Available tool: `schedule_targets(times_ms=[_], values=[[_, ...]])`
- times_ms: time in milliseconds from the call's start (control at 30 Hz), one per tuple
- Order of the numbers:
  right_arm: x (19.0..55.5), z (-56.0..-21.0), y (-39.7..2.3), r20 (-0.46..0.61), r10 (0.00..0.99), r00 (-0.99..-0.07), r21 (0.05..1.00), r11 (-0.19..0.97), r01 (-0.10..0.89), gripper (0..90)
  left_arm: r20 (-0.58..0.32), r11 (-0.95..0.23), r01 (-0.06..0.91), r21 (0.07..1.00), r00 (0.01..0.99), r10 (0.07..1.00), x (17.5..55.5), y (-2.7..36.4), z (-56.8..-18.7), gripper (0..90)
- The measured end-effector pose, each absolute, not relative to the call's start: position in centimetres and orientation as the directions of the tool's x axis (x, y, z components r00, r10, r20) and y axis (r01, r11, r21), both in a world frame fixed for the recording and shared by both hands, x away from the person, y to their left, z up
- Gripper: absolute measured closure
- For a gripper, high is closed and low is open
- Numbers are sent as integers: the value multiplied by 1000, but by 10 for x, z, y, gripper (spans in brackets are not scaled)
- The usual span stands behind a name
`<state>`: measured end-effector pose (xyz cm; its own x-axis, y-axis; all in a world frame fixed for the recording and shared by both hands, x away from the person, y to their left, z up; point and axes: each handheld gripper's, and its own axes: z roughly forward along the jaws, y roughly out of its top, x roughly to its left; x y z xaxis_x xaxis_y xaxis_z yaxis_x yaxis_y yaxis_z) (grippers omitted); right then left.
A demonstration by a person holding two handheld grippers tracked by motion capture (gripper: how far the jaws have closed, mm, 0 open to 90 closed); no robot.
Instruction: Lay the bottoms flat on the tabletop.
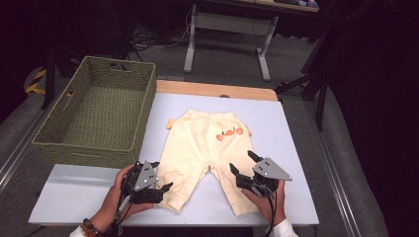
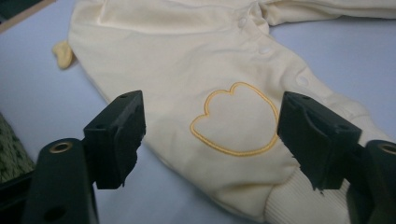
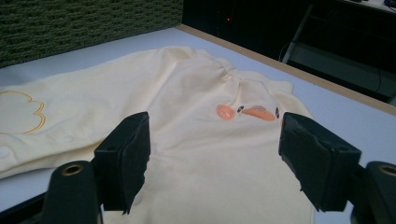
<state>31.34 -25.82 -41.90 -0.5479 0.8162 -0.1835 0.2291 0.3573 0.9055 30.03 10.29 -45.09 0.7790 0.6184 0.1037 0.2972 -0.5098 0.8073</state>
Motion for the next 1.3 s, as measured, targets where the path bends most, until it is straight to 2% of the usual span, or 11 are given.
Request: schedule_targets(times_ms=[200,233,300,433,700,867,900,1067,1200,1233,1300], values=[[306,-424,-261,-195,817,-542,895,374,243,220,48,-502,368,783,769,638,297,114,-459,101],[303,-426,-263,-186,819,-544,899,364,242,178,49,-509,377,774,765,642,297,115,-462,98],[302,-426,-264,-180,819,-545,901,360,244,168,35,-506,387,771,768,640,297,116,-464,98],[294,-427,-271,-164,833,-528,909,335,246,78,18,-511,407,757,769,639,295,115,-469,97],[283,-432,-279,-182,834,-520,905,349,243,61,-17,-511,439,739,771,637,297,106,-475,108],[275,-436,-278,-227,827,-514,893,388,230,72,-43,-489,484,726,741,670,299,100,-476,109],[275,-437,-277,-240,824,-514,889,399,225,77,-87,-475,510,717,742,665,299,99,-476,138],[276,-439,-275,-251,821,-512,881,413,230,88,-133,-449,541,711,731,670,301,101,-476,173],[277,-440,-275,-258,821,-510,876,421,235,96,-153,-441,543,715,737,659,300,100,-474,335],[278,-441,-275,-257,821,-510,876,421,236,98,-154,-444,537,717,744,651,299,100,-474,335],[278,-441,-275,-260,821,-509,873,424,239,103,-178,-444,535,719,758,627,299,99,-473,466]])
